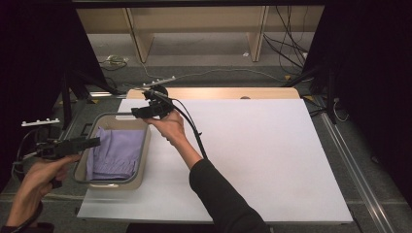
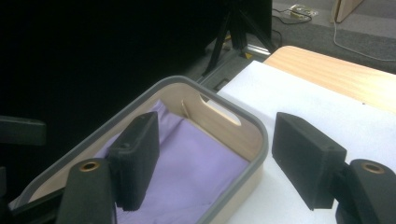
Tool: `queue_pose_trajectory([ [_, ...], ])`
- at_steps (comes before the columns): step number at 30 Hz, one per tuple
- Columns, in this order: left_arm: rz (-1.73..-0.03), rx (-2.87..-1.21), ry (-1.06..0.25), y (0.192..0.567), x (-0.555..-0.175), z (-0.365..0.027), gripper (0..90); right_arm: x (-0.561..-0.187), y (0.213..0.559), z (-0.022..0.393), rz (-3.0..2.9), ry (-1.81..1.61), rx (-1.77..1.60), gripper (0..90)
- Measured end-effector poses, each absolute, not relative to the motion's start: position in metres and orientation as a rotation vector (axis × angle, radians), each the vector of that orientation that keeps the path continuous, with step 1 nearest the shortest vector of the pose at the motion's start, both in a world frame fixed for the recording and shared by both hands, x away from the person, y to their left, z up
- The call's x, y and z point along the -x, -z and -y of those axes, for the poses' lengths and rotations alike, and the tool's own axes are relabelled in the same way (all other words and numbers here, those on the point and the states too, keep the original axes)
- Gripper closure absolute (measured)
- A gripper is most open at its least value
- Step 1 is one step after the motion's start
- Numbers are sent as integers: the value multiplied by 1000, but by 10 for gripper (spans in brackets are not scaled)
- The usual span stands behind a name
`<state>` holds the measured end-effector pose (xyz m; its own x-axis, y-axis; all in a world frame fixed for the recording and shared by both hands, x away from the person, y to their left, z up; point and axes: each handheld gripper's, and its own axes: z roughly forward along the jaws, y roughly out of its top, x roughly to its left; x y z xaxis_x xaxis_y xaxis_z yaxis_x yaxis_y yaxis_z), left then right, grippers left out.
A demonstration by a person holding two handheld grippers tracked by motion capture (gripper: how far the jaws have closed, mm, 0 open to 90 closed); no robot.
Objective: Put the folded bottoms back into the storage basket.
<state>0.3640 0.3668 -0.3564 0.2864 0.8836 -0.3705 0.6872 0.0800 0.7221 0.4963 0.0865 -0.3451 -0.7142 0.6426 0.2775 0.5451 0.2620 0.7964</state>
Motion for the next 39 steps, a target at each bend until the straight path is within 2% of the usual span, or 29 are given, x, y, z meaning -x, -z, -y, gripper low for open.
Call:
queue_pose_trajectory([
  [23,-1368,-1686,-299,364,-369,-336,228,-487,344,-43,-2346,-1527,-1128,326],
  [39,-1264,-1688,-231,365,-368,-302,217,-475,343,-4,-2304,-1568,-1116,324],
])
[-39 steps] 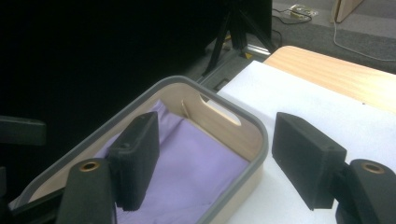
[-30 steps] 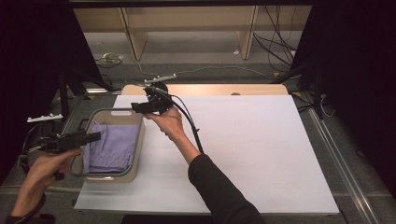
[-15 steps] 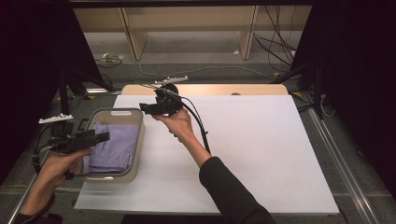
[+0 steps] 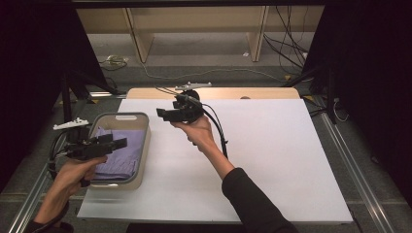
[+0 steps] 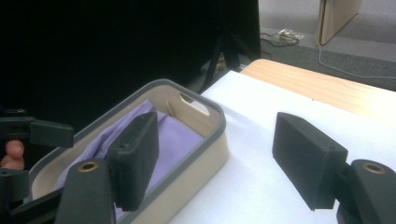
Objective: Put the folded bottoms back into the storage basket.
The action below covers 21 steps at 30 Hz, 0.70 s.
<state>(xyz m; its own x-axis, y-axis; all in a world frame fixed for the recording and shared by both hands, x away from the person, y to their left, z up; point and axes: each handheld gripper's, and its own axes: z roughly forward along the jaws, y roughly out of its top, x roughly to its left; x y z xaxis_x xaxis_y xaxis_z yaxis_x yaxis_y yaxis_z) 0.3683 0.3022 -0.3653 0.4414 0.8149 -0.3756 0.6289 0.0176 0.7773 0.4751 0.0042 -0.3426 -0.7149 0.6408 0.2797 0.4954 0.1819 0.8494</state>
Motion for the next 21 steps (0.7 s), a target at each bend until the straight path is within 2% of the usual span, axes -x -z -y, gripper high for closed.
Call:
queue_pose_trajectory([
  [21,-1166,-1692,-213,374,-365,-265,191,-459,349,42,-2247,-1578,-1102,315],
])
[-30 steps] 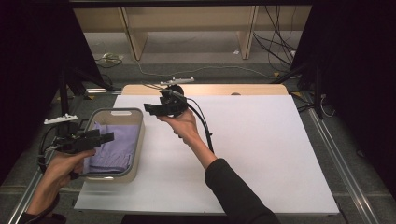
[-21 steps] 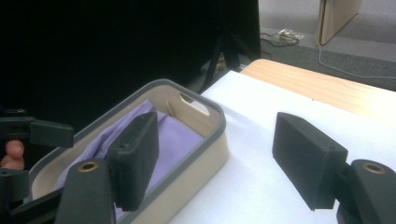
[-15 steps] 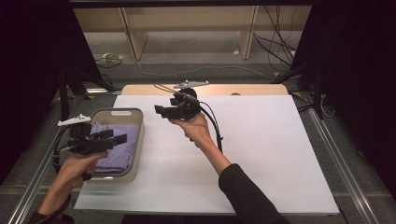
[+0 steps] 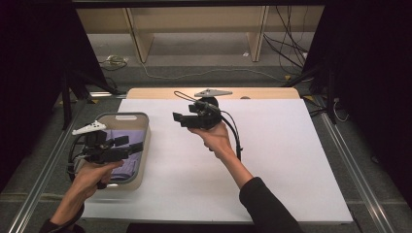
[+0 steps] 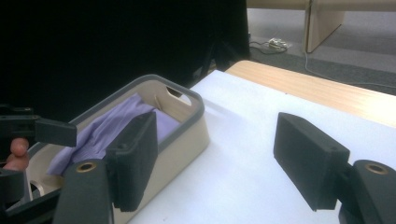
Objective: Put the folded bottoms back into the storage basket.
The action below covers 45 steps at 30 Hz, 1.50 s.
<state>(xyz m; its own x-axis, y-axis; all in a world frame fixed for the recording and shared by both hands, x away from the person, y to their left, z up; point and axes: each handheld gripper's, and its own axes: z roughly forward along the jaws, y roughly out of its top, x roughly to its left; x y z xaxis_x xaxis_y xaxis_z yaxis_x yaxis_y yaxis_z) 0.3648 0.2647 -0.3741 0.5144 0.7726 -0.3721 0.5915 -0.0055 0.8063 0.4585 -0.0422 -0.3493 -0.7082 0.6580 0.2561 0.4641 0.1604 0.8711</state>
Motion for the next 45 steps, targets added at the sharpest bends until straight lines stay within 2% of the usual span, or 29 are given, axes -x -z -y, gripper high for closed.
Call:
queue_pose_trajectory([
  [17,-1102,-1684,-215,384,-359,-241,185,-440,370,75,-2224,-1601,-1118,313],
  [45,-1027,-1720,-247,395,-351,-222,184,-421,379,115,-2184,-1597,-1134,314],
])
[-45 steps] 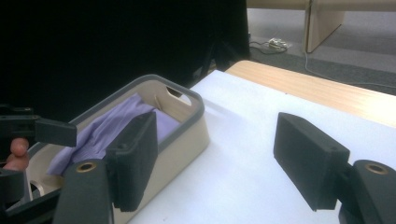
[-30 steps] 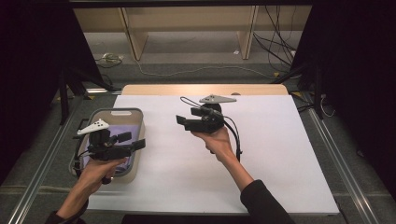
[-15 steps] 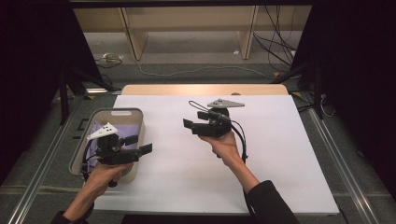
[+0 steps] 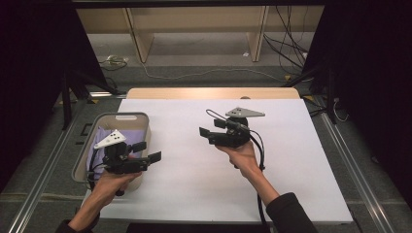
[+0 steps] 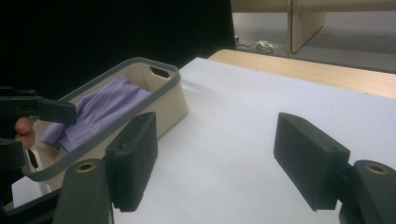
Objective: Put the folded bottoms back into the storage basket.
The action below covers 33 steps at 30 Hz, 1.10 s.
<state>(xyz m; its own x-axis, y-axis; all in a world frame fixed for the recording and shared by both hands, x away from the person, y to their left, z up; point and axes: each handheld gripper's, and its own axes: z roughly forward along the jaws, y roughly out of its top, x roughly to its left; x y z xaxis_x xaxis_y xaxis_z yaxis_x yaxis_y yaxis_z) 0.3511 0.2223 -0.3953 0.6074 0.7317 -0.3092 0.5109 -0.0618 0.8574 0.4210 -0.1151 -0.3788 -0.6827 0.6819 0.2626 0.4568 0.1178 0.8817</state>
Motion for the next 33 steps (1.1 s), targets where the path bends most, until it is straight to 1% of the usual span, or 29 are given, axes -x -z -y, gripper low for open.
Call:
queue_pose_trajectory([
  [20,-949,-1747,-262,397,-344,-214,167,-402,380,130,-2170,-1594,-1104,312],
  [33,-899,-1755,-277,399,-339,-211,162,-385,383,149,-2153,-1602,-1069,253],
])
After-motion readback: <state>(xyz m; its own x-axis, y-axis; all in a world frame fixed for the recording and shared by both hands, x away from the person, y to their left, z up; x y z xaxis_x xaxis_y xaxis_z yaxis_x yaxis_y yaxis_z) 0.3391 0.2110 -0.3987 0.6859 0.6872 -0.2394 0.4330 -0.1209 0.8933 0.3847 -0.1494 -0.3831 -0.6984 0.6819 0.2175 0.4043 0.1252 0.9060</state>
